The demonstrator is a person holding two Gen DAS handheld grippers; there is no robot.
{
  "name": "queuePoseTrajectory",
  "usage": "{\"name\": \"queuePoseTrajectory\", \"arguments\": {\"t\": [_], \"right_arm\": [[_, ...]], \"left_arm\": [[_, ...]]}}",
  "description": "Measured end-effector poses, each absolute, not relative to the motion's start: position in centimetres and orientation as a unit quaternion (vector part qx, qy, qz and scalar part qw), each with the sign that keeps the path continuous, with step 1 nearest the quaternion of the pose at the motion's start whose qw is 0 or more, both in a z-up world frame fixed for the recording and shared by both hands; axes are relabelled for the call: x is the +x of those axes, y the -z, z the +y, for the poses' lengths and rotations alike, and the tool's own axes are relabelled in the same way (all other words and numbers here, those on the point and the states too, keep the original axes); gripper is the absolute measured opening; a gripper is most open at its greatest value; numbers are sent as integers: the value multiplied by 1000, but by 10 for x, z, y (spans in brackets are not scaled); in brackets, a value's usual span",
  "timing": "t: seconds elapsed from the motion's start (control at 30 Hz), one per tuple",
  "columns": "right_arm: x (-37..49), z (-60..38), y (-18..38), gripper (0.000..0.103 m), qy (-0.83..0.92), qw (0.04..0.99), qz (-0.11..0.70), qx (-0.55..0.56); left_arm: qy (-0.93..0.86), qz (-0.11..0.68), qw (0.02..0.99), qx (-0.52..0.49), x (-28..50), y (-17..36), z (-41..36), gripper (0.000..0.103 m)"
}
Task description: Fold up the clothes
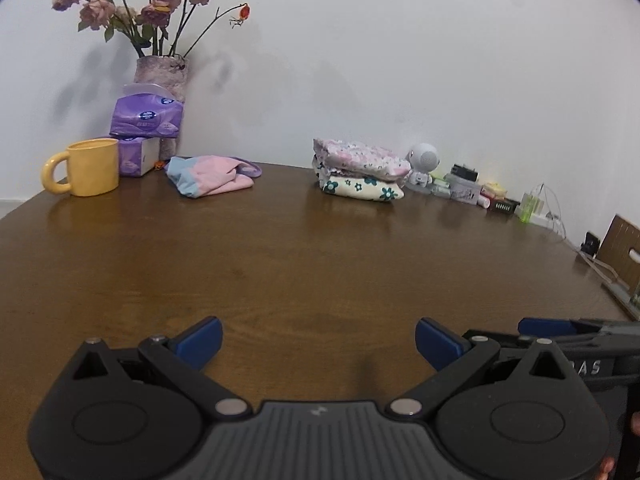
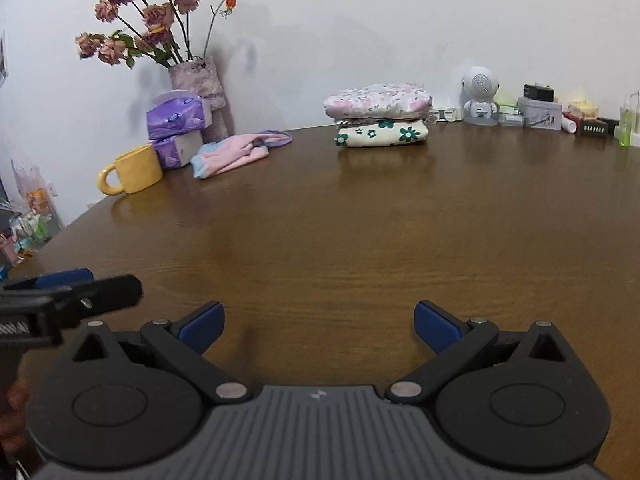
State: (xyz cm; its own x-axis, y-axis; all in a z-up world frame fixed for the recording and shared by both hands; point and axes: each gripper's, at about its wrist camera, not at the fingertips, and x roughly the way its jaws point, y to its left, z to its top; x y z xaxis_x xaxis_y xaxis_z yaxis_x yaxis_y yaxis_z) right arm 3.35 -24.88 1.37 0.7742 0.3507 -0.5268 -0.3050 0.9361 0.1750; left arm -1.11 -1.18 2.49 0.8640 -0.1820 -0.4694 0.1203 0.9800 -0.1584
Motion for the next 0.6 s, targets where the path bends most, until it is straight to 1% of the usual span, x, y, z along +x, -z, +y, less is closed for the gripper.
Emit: {"name": "queuePoseTrajectory", "arguments": {"t": [0.17,0.33,0.6], "right_arm": [[20,-243,-11,103,-168,943,286,30],[11,-240,-11,103,-167,947,273,21],[7,-240,-12,103,-156,953,259,18]], "left_arm": [[83,260,960,-65,-21,-15,-10,103],[85,248,962,-77,-28,-13,-6,103],[95,254,959,-86,-26,-11,-4,103]]}}
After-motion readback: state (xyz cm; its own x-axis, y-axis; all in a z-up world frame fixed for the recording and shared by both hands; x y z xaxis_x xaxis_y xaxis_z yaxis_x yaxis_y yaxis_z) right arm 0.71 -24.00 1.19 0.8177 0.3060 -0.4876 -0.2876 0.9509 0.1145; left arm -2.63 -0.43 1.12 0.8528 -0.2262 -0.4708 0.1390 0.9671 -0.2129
